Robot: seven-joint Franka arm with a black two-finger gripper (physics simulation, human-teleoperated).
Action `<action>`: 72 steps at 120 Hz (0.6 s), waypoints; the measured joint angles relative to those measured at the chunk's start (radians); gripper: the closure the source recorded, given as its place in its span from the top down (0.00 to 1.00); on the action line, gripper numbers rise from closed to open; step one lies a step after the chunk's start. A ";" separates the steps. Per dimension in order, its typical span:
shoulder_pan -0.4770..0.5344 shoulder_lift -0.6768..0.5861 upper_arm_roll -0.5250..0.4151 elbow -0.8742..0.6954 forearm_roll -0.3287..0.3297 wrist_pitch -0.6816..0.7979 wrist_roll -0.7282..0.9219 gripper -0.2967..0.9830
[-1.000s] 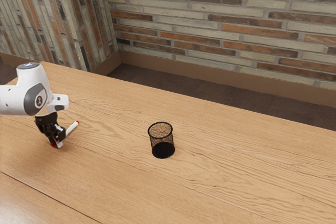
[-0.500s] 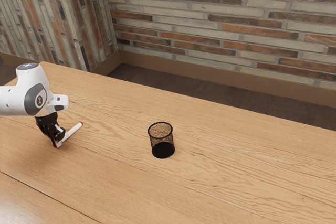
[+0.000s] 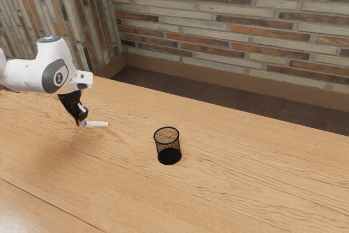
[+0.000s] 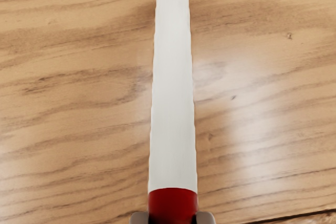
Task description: Put the marker into the pen holder.
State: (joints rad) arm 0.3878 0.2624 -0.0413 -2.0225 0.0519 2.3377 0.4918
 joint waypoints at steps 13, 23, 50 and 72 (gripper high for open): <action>-0.137 -0.054 0.003 0.077 0.022 -0.112 -0.013 0.21; -0.215 -0.099 0.004 0.102 0.037 -0.175 -0.025 0.21; -0.432 -0.240 -0.008 0.180 0.091 -0.332 -0.086 0.20; -0.566 -0.189 -0.021 0.222 0.090 -0.413 -0.136 0.20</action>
State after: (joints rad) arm -0.1784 0.0730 -0.0621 -1.8003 0.1418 1.9248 0.3554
